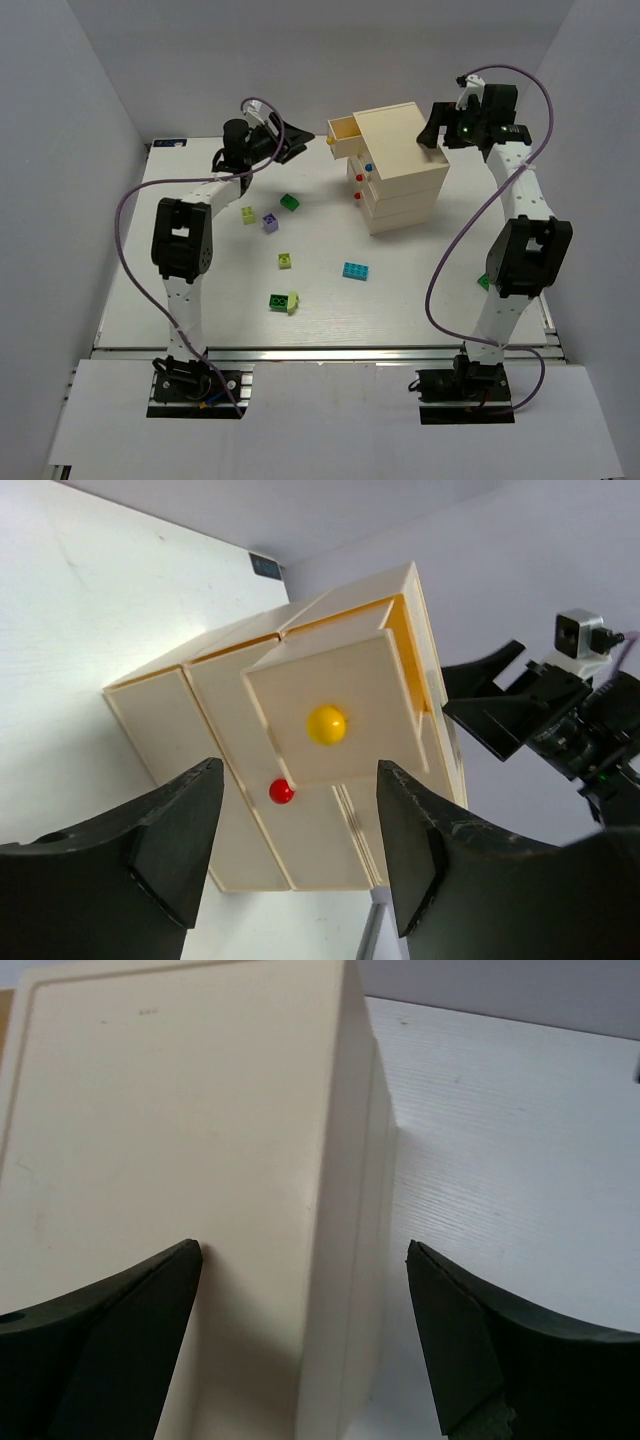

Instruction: Sort the legos into containers by color

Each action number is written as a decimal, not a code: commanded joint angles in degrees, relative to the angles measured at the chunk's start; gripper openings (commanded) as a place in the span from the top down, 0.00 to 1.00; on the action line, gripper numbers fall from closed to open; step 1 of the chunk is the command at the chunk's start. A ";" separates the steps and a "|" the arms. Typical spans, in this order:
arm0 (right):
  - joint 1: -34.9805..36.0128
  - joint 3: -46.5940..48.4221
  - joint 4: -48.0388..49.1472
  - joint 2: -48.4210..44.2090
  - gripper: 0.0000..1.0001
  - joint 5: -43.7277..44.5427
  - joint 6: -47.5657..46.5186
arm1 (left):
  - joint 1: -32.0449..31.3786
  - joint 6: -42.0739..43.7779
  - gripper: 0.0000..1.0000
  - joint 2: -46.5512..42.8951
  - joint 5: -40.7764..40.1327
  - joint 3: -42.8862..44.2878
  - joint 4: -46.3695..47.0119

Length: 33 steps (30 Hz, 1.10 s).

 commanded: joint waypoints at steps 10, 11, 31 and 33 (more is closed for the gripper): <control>-0.50 -24.53 9.31 -31.62 0.22 -2.10 -19.24 | 3.86 30.80 0.84 -34.67 -14.81 -18.25 -33.26; -0.41 -27.46 10.80 -34.20 0.25 -10.76 -22.47 | 3.86 34.39 0.90 -37.22 -16.73 -21.84 -34.67; 37.37 -45.96 1.41 -33.71 0.19 -0.62 -42.83 | 3.06 47.25 0.21 -79.96 -34.40 -55.37 -42.32; 40.18 -45.25 2.90 -30.29 0.19 4.42 -40.80 | 2.54 47.43 0.21 -80.92 -36.26 -55.54 -41.63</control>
